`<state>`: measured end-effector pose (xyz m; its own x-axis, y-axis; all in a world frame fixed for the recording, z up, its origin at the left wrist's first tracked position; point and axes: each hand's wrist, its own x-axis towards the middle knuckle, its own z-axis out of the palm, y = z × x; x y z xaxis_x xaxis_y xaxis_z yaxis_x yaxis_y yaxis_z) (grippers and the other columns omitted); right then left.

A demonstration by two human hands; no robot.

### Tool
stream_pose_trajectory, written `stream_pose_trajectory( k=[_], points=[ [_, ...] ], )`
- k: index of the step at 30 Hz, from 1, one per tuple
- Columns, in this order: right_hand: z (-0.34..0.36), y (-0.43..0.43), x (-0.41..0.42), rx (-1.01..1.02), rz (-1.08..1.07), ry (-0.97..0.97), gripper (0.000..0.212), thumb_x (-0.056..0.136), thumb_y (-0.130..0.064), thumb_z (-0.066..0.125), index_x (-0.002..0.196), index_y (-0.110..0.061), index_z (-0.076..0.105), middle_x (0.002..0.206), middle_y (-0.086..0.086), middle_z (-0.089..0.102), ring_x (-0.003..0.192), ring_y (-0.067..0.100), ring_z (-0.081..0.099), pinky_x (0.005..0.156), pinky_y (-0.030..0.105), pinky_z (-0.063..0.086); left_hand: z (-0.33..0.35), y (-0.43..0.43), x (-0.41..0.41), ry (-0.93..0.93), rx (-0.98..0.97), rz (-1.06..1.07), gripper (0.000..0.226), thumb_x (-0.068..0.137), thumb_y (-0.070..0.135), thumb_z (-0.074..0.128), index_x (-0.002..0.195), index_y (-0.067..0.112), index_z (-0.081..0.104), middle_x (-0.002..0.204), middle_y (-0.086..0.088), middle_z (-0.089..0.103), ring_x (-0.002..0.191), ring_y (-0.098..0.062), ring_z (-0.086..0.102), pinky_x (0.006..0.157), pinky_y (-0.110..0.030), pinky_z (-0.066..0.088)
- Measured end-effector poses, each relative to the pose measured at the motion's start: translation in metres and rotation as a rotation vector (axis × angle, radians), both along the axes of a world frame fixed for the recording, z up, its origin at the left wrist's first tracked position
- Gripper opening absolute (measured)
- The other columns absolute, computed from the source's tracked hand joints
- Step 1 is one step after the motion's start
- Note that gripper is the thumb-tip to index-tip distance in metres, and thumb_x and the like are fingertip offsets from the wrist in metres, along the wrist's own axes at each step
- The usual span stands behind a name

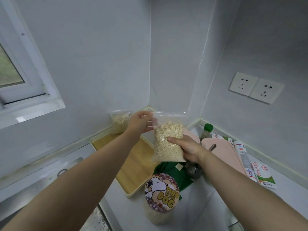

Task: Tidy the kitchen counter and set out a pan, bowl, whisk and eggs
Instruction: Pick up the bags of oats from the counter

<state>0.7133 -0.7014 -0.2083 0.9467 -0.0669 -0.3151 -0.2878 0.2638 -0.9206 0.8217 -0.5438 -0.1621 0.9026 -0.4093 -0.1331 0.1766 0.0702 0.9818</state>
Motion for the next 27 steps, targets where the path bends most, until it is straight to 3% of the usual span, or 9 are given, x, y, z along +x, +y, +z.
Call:
stream_pose_trajectory(
  k=[6, 9, 15, 21, 27],
  points=[
    [-0.012, 0.012, 0.045, 0.026, -0.068, 0.024, 0.051, 0.066, -0.02, 0.077, 0.114, -0.008, 0.063, 0.114, 0.016, 0.068, 0.104, 0.031, 0.066, 0.094, 0.045, 0.05, -0.037, 0.026, 0.035, 0.068, 0.082, 0.119, 0.013, 0.096, 0.007, 0.05, 0.101, 0.007, 0.062, 0.086, -0.012, 0.069, 0.075, -0.021, 0.068, 0.07, -0.034, 0.055],
    [-0.015, 0.021, 0.069, 0.013, -0.081, 0.033, 0.057, 0.064, -0.022, 0.081, 0.115, -0.007, 0.062, 0.11, 0.014, 0.07, 0.102, 0.032, 0.067, 0.096, 0.049, 0.049, -0.055, 0.039, 0.054, 0.073, 0.15, 0.201, 0.016, 0.094, 0.004, 0.051, 0.104, 0.006, 0.062, 0.096, -0.014, 0.068, 0.08, -0.021, 0.066, 0.07, -0.032, 0.054],
    [-0.027, 0.041, 0.119, 0.011, -0.096, 0.075, 0.048, 0.071, -0.02, 0.08, 0.114, -0.005, 0.064, 0.107, 0.014, 0.071, 0.099, 0.031, 0.068, 0.095, 0.051, 0.05, -0.084, 0.069, 0.1, -0.062, 0.423, 0.318, 0.04, 0.091, 0.01, 0.057, 0.13, 0.01, 0.051, 0.125, -0.007, 0.057, 0.113, -0.023, 0.054, 0.087, -0.03, 0.044],
    [-0.041, 0.052, 0.153, 0.014, -0.073, 0.091, 0.059, 0.062, -0.025, 0.083, 0.115, -0.007, 0.064, 0.107, 0.013, 0.071, 0.1, 0.029, 0.068, 0.094, 0.047, 0.05, -0.107, 0.079, 0.143, -0.087, 0.455, 0.269, 0.068, 0.088, 0.023, 0.064, 0.145, 0.01, 0.03, 0.145, -0.011, 0.041, 0.131, -0.03, 0.042, 0.106, -0.04, 0.038],
    [-0.052, 0.051, 0.168, 0.048, -0.068, 0.123, 0.053, 0.063, -0.023, 0.078, 0.111, -0.006, 0.065, 0.107, 0.014, 0.071, 0.1, 0.03, 0.068, 0.093, 0.045, 0.051, -0.129, 0.071, 0.17, -0.067, 0.462, 0.215, 0.084, 0.072, 0.031, 0.081, 0.141, 0.013, 0.036, 0.14, -0.005, 0.047, 0.125, -0.025, 0.048, 0.102, -0.041, 0.043]
  ],
)
